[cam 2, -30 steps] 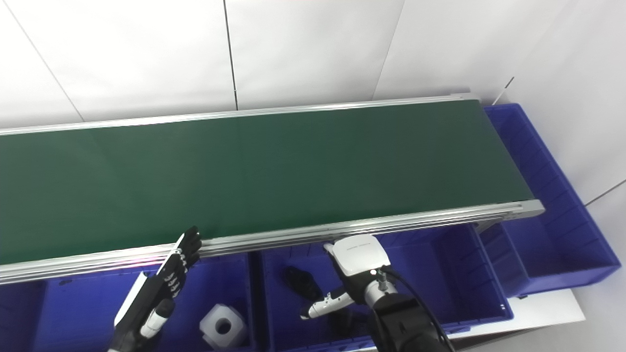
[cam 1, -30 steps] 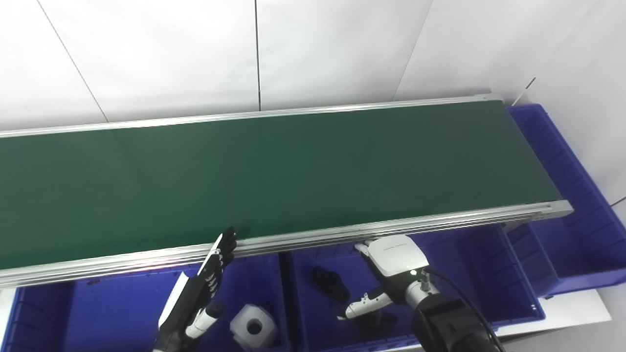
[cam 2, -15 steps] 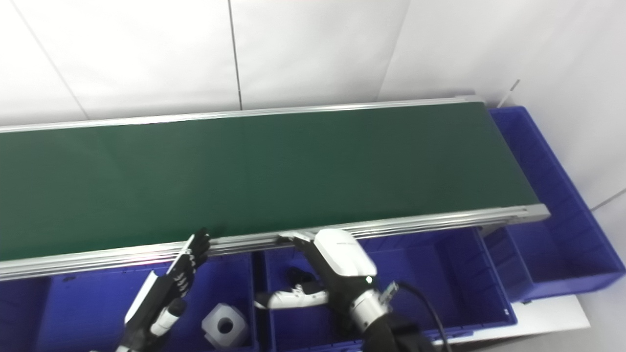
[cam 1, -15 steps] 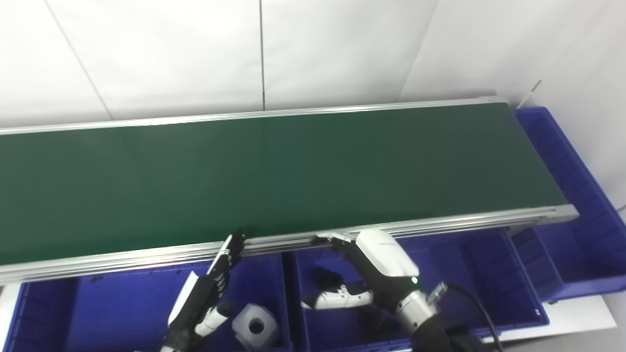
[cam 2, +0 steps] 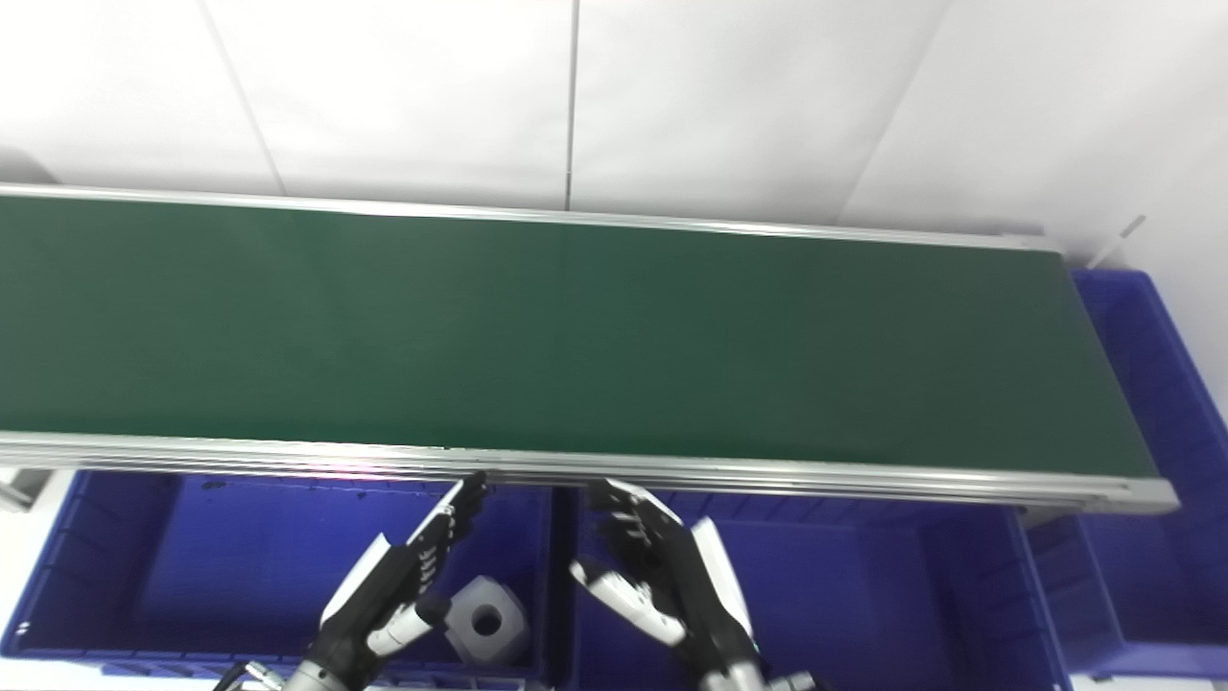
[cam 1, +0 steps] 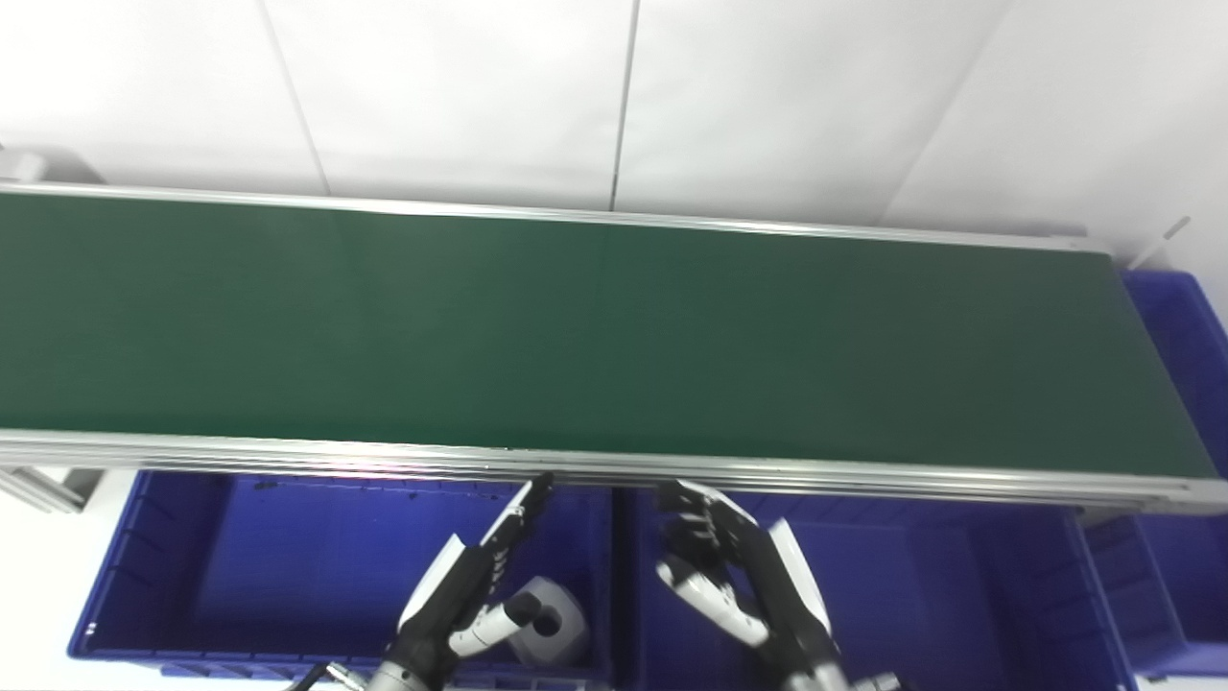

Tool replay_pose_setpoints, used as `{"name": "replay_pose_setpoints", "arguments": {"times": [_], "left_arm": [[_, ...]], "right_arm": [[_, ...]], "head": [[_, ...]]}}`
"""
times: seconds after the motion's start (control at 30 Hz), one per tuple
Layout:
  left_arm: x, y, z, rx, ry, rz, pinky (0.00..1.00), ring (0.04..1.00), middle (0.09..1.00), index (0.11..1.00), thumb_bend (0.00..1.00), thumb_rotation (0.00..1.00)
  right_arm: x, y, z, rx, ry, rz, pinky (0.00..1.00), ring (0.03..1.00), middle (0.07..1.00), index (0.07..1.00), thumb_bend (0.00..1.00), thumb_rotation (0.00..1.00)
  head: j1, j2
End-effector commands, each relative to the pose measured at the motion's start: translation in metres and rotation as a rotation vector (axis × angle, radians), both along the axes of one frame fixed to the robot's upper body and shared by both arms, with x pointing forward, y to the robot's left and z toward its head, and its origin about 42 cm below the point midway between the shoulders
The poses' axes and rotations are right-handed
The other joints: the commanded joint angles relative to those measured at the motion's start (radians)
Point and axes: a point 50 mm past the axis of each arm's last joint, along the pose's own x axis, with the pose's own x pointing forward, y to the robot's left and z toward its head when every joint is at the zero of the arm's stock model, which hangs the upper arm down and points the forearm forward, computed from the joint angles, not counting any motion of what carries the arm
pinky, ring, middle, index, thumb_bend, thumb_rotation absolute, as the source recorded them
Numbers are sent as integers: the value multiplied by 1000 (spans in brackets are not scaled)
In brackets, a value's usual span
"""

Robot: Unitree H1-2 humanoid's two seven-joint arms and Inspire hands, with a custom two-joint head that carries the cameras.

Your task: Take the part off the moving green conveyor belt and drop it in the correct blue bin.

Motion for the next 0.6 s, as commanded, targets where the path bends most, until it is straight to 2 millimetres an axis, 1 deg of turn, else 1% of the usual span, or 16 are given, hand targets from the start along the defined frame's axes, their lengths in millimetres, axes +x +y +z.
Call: {"name": "replay_pose_setpoints", "arguments": {"times": [0.0,0.1,0.23,0.27,0.4,0.43,0.47,0.57], "left_arm": [[4,-14,15,-68,-109,-2,1000,1000,1000,1000,918,882],[3,-14,14,-67,-115,0,1000,1000,1000,1000,905,884],[2,-14,12,-64,-118,2,1000,1000,1000,1000,913,890],[1,-13,12,-63,-118,1,1000,1000,1000,1000,914,894],[2,-11,11,-67,-119,2,1000,1000,1000,1000,915,894],[2,-10,11,-67,-118,3,1000,1000,1000,1000,916,893],[2,-9,10,-66,-118,4,1000,1000,1000,1000,916,893],[3,-7,10,-62,-120,6,1000,1000,1000,1000,915,898]], "right_arm": [[5,6,9,45,-175,32,651,721,794,774,717,721],[3,8,5,23,-171,58,663,742,820,792,714,729],[1,9,0,12,-169,78,683,763,837,806,716,744],[1,9,-1,9,-168,81,702,780,846,816,716,772],[0,11,-7,-14,-172,88,749,819,863,835,714,836],[-1,12,-8,-24,-174,88,779,843,877,847,721,872],[-2,13,-11,-37,-175,87,784,847,879,849,722,877],[-3,15,-17,-54,-180,78,843,895,915,877,746,929]], "head": [[-2,-7],[-2,-7],[-16,-16],[-16,-16],[-34,-16],[-36,-17],[-39,-18],[-42,-21]]}}
